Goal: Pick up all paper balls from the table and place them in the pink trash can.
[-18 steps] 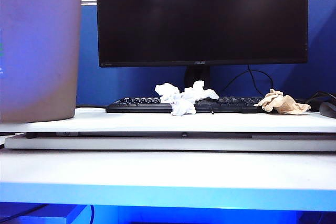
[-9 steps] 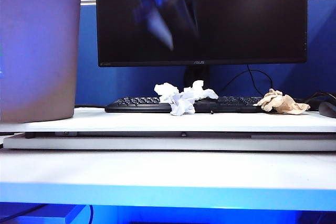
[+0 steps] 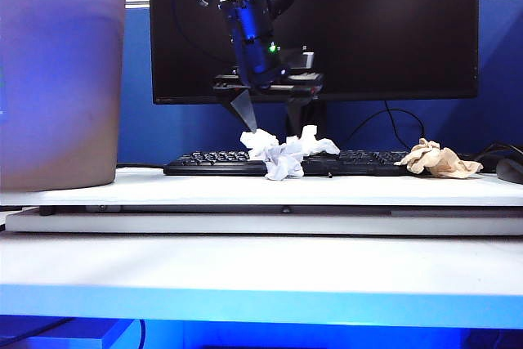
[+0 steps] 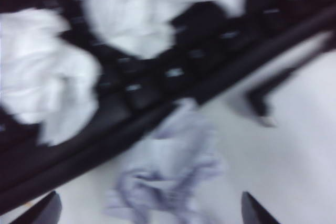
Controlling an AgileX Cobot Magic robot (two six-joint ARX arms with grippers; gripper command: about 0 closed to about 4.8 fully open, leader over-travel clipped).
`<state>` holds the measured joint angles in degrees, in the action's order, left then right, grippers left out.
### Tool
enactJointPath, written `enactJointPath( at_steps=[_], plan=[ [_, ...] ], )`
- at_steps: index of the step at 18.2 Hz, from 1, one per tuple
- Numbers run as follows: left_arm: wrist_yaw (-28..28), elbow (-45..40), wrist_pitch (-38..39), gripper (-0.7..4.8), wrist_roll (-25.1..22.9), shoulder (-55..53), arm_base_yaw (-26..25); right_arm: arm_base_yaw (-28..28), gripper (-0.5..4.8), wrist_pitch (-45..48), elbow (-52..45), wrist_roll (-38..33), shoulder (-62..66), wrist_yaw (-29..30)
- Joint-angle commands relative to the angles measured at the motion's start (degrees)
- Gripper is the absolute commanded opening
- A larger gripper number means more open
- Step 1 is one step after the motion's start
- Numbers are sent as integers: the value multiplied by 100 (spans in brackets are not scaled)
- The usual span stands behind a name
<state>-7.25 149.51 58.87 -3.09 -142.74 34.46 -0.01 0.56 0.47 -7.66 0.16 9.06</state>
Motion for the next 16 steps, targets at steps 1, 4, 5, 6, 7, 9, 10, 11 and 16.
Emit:
enactJointPath(
  at_steps=[1, 4, 5, 6, 7, 9, 10, 11, 16],
  plan=[
    [-127, -4, -81, 461, 35, -118, 0, 2, -4, 94, -22, -4, -9, 7],
    [127, -11, -48, 458, 59, -240, 2, 4, -4, 94, -22, -4, -9, 7],
    [127, -11, -63, 458, 57, -275, 2, 4, -4, 94, -22, -4, -9, 7],
    [129, -11, -103, 457, 59, -308, 4, 2, -4, 96, -22, -4, -9, 7],
    [129, -11, -111, 427, 55, -321, 4, 4, -4, 96, -22, -4, -9, 7],
    [153, -11, -101, 41, 28, -319, 4, 4, -4, 96, -22, -4, -9, 7],
    [258, -9, -98, -6, 9, -319, 4, 4, -4, 98, -22, -4, -9, 7],
    [345, -9, -63, -6, -2, -319, 4, 4, -4, 98, -22, -4, -9, 7],
    [348, 0, 404, -6, -151, 144, 76, 4, -4, 96, -22, -4, -9, 4]
  ],
)
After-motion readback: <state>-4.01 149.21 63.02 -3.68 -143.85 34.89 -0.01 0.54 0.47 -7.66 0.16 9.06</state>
